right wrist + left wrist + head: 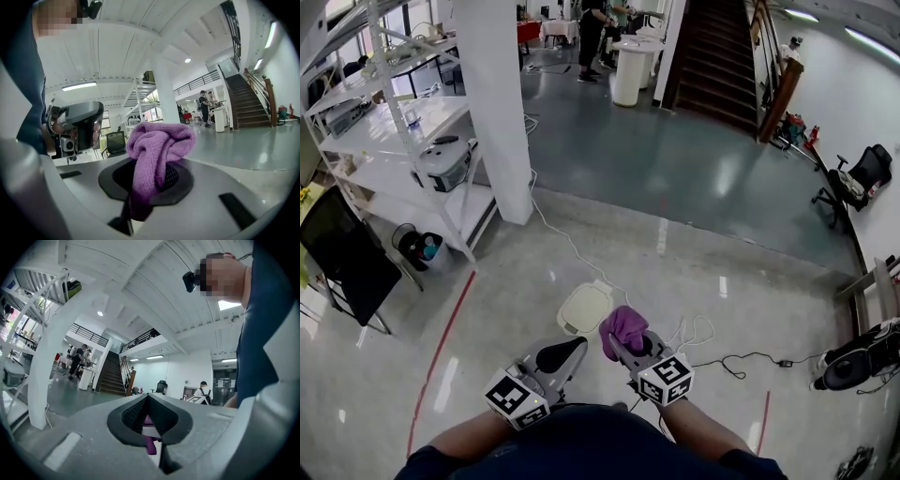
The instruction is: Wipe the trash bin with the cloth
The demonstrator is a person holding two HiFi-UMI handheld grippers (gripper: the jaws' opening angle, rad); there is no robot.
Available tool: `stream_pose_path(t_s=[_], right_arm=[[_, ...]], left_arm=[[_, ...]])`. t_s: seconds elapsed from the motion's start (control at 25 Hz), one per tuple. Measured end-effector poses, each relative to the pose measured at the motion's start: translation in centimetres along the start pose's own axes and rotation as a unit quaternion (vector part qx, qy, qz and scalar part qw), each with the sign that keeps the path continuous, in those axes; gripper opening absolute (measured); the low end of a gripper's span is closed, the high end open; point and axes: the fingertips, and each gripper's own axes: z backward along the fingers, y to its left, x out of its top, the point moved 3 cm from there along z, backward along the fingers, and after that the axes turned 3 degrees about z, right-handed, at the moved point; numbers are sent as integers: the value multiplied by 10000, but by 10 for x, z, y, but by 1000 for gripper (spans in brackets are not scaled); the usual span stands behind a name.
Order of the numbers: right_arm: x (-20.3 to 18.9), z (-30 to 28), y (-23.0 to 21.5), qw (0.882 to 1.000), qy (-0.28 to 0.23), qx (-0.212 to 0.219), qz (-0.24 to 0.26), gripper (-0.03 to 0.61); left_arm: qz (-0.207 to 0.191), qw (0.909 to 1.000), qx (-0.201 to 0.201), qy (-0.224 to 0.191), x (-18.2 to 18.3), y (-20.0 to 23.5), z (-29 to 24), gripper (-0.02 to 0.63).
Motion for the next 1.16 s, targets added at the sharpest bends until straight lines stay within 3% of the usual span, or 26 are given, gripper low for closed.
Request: stream_pose_path(t_s=[0.52,1.16], right_arm=[[14,13,30,9994,-211,127,224,69],[17,19,31,9991,-322,118,242,69]], left_arm=[[114,9999,45,55,-11,-9,4,-2],[39,10000,45,38,-10,-16,4,-2]])
